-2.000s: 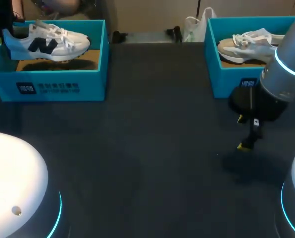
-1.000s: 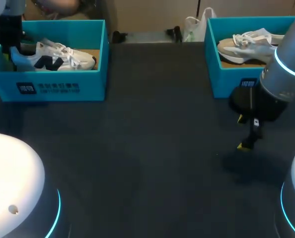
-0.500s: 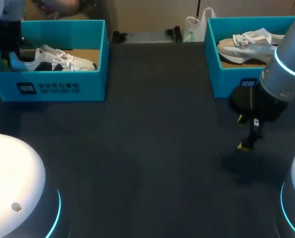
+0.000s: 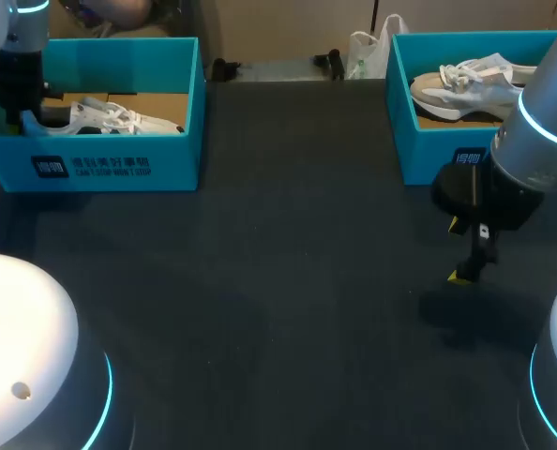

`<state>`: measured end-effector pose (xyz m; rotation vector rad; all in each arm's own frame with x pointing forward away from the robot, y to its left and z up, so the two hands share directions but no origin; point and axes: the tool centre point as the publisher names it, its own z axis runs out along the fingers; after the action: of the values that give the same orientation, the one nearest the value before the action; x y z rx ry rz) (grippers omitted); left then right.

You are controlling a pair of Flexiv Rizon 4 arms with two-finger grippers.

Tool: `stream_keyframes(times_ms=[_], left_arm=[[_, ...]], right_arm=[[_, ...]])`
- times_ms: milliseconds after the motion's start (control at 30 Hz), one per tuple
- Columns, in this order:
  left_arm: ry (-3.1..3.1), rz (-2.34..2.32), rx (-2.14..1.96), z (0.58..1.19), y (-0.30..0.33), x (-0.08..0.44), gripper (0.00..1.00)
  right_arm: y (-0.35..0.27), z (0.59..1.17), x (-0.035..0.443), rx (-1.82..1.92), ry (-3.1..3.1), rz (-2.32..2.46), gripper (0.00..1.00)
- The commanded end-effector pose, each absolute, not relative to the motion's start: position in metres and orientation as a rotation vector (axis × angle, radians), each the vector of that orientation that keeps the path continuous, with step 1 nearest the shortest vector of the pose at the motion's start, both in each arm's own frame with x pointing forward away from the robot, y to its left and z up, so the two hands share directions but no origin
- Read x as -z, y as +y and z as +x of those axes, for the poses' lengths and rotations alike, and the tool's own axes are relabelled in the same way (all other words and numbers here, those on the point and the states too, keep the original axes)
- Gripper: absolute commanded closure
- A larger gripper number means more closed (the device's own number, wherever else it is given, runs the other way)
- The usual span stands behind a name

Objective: Take the shoe out of the shoebox, open the shoe tongue, remove and reinsert the insole, then place the shoe into the shoebox

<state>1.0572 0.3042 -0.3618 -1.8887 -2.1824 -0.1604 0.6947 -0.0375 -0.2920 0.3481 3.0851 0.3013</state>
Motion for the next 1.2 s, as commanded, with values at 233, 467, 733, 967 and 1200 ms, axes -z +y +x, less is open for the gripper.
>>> stream_keyframes(times_ms=[233,467,733,967,1200], left_arm=[[-2.199,-1.912,0.135,1.058,0.302,0.374,1.0],[-2.209,-1.92,0.134,1.059,0.299,0.382,1.0],[-2.208,-1.935,0.134,1.059,0.292,0.386,0.92],[-2.199,-1.945,0.125,1.055,0.287,0.386,0.45],[-2.21,-1.966,0.079,1.056,0.284,0.372,0.0]], right_arm=[[-0.037,0.694,0.293,-0.299,3.083,0.348,0.0],[-0.037,0.694,0.293,-0.299,3.083,0.348,0.0],[-0.037,0.694,0.293,-0.299,3.083,0.348,0.0],[-0.037,0.694,0.293,-0.299,3.083,0.348,0.0],[-0.037,0.694,0.293,-0.299,3.083,0.348,0.0]])
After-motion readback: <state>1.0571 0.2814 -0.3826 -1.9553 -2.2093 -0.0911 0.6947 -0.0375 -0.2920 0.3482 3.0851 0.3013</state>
